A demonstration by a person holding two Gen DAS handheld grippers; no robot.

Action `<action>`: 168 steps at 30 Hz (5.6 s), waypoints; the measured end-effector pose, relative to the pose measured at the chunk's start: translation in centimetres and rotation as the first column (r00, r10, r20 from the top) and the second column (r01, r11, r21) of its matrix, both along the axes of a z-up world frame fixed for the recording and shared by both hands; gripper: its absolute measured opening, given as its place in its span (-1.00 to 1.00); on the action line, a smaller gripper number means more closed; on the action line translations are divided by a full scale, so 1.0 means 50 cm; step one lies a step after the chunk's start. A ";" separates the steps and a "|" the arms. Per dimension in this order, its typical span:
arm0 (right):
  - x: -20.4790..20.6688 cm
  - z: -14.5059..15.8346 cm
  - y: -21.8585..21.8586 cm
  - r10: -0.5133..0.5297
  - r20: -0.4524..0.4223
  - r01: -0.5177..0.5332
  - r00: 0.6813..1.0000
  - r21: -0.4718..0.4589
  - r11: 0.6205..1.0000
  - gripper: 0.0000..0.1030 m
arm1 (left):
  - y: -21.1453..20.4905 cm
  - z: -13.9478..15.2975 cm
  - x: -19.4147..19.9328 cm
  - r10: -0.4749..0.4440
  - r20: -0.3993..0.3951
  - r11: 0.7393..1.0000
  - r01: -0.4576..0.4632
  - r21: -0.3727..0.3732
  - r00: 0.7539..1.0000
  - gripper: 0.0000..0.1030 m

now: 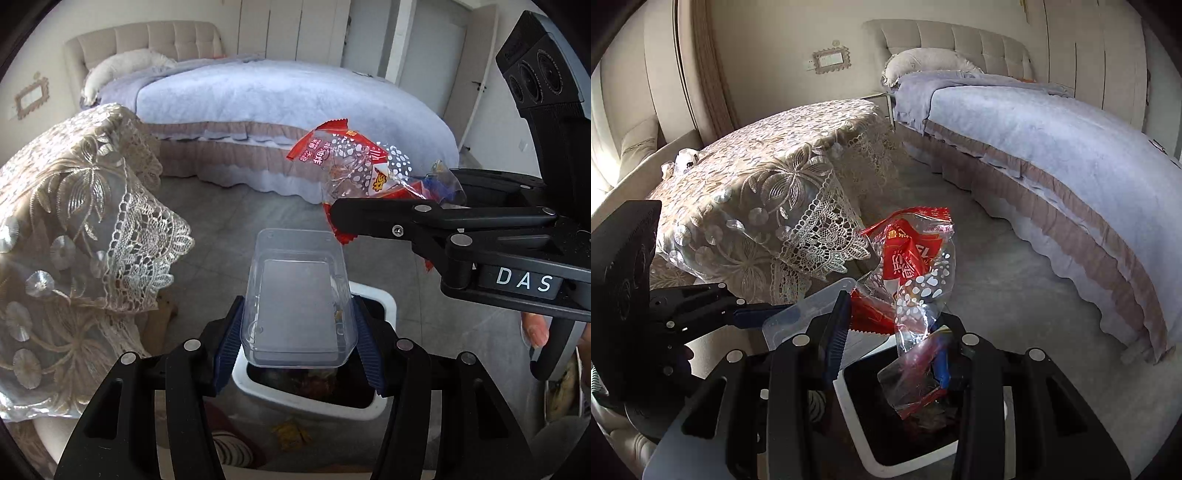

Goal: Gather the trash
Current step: 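Carry the container and red wrapper in both tools over the white bin, then open both tools to drop the container and red wrapper into the bin, then move both open tools back over the table toward the last two items, then grasp the plastic-wrapped bundle with the left tool while the right tool grasps the white tissue bag, then carry the wrapped bundle and tissue bag in both tools over the white bin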

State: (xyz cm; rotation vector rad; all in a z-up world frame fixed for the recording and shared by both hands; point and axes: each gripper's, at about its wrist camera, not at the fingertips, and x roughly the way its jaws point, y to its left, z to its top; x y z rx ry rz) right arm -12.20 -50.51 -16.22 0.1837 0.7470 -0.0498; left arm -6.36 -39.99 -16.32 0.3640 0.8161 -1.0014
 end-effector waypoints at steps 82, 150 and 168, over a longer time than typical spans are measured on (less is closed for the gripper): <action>0.492 0.287 0.584 0.655 0.300 -0.642 0.693 -0.157 0.751 0.91 | 0.690 0.278 0.328 0.791 0.272 0.608 -0.753 -0.253 0.547 0.90; 0.835 0.171 0.882 0.723 -0.105 -0.727 0.683 -0.187 0.660 0.16 | 0.931 0.300 0.620 0.908 0.074 0.418 -0.885 -0.203 0.412 -0.03; 0.381 0.248 0.534 0.645 0.095 -0.614 0.758 -0.230 0.755 0.16 | 0.630 0.275 0.255 0.766 0.138 0.637 -0.715 -0.287 0.627 -0.03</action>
